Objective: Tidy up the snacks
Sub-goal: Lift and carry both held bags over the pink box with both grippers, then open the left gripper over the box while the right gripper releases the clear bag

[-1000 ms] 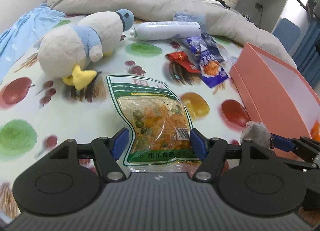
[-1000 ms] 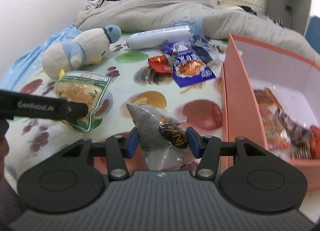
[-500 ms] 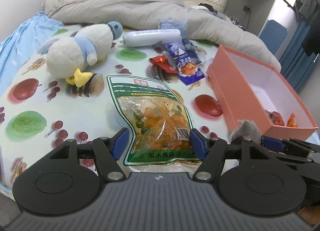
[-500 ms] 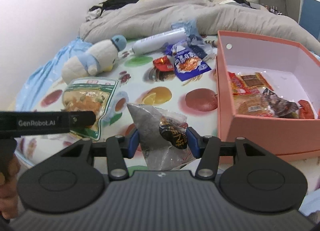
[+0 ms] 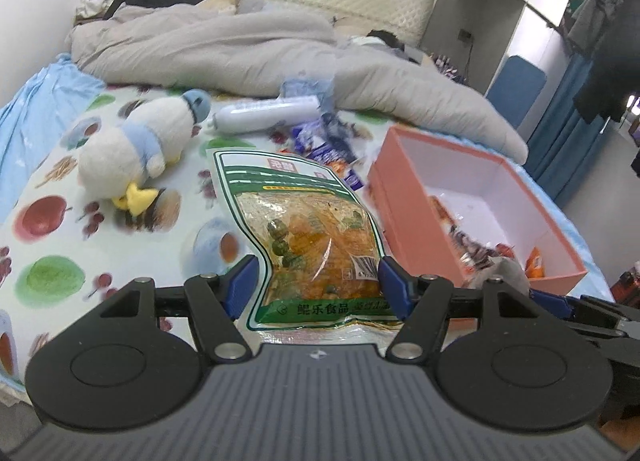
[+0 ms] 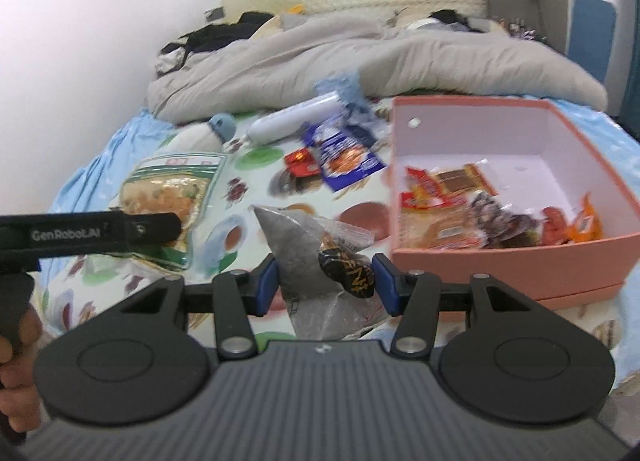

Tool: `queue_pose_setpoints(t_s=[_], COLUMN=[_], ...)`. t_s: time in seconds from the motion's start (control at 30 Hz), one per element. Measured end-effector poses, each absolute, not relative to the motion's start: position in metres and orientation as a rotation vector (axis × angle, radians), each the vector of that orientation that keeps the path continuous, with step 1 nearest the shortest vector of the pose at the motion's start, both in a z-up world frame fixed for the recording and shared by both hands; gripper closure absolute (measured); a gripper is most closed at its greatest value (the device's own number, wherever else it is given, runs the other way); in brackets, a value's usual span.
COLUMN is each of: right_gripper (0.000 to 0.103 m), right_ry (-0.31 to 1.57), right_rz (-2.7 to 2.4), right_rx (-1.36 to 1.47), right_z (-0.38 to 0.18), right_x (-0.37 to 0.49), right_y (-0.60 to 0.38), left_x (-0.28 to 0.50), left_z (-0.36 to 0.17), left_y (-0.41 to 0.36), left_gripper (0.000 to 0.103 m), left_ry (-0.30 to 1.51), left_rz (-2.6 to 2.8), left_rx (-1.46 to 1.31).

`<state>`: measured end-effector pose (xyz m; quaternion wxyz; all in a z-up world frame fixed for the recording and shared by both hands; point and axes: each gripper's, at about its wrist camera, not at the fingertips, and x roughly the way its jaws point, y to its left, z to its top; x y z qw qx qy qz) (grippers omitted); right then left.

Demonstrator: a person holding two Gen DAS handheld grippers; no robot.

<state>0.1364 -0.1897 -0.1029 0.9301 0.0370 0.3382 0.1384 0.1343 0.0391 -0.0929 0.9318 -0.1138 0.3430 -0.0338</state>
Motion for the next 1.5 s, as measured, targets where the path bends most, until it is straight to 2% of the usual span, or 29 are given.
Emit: queue_pose_setpoints(t_s=[0.47,1.0,1.5], right_gripper=[0.05,0.05,0.05], right_ry=[0.632,0.642,0.758], right_rz=[0.165,0.076,0.04], right_rx=[0.15,0.194,0.184], right_z=[-0.069,-0.092,-0.16], right_x=[0.14,0.217,0.279], right_y=[-0.263,-0.333,-0.367], left_x=[0.156,0.251,0.349], left_z=[-0.05,-0.043,-0.121], left_y=[-0.032,-0.117,-0.177], left_gripper=[0.033,0.033,0.033], left_ry=[0.648,0.642,0.771], left_rz=[-0.211,-0.361,-0.409], left_rx=[-0.18,-0.146,-0.125])
